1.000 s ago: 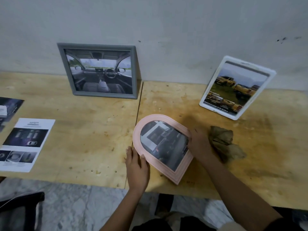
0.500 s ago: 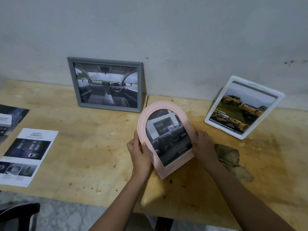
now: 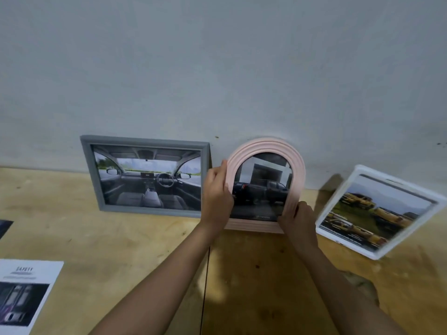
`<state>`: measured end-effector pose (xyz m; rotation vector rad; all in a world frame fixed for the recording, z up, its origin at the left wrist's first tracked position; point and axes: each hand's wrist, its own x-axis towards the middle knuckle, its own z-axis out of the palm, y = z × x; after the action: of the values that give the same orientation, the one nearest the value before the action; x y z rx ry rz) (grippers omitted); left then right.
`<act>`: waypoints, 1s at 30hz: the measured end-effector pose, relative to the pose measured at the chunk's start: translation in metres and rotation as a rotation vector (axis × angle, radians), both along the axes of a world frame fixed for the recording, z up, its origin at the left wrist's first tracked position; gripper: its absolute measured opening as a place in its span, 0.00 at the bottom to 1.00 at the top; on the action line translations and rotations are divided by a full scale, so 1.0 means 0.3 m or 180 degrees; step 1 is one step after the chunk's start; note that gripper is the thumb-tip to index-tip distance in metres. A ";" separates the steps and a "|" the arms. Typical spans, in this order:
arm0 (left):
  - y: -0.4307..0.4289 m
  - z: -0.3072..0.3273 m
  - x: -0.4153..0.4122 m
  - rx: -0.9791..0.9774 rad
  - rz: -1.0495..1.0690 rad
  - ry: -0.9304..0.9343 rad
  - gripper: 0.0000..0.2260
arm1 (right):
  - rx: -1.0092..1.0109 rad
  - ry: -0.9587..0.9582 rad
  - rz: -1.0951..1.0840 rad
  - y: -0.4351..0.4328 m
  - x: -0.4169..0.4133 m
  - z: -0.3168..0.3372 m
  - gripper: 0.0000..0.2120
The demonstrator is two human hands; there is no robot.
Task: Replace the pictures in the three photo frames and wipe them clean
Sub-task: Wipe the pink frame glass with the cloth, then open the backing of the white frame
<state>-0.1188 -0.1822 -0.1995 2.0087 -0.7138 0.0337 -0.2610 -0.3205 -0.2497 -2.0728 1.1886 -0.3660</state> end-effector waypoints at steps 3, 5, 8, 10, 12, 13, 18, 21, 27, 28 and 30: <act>-0.022 -0.026 0.062 0.0170 -0.0162 -0.0247 0.24 | -0.0049 -0.0028 -0.0184 -0.009 0.045 -0.010 0.13; -0.030 -0.020 0.082 0.0176 -0.0199 -0.0190 0.23 | -0.0057 -0.0086 -0.0272 -0.007 0.056 -0.010 0.14; -0.035 -0.031 0.094 0.0156 -0.0231 -0.0087 0.22 | -0.0029 -0.0149 -0.0375 0.009 0.060 -0.018 0.12; -0.031 -0.036 0.089 0.0168 -0.0221 0.0061 0.23 | -0.0060 -0.0152 -0.0390 0.022 0.058 -0.026 0.10; -0.027 -0.044 0.083 0.0237 -0.0226 0.0068 0.24 | -0.0108 -0.0108 -0.0400 0.026 0.057 -0.034 0.10; -0.025 -0.048 0.081 0.0273 -0.0239 0.0050 0.25 | -0.0143 -0.0078 -0.0391 0.026 0.057 -0.038 0.11; -0.017 -0.047 0.053 0.0305 -0.0183 -0.0029 0.27 | -0.0195 -0.0109 -0.0407 0.033 0.056 -0.017 0.20; -0.020 -0.021 0.022 0.0073 0.0104 -0.0535 0.25 | -0.0103 -0.0449 -0.0557 0.052 0.032 0.019 0.26; -0.140 0.087 -0.150 -0.0564 -0.0359 -0.0788 0.17 | -0.0306 -0.1350 -0.0860 0.115 -0.178 0.069 0.14; -0.178 0.100 -0.185 -0.0635 -0.0538 -0.0744 0.16 | -0.0443 -0.1459 -0.0892 0.112 -0.235 0.069 0.12; -0.258 0.127 -0.251 -0.0693 -0.0853 -0.0361 0.14 | -0.0664 -0.1451 -0.1011 0.082 -0.355 0.057 0.09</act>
<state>-0.1940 -0.2595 -0.1614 1.7013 -1.0032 0.0649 -0.3676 -0.2959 -0.2325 -1.8227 1.2277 -1.0899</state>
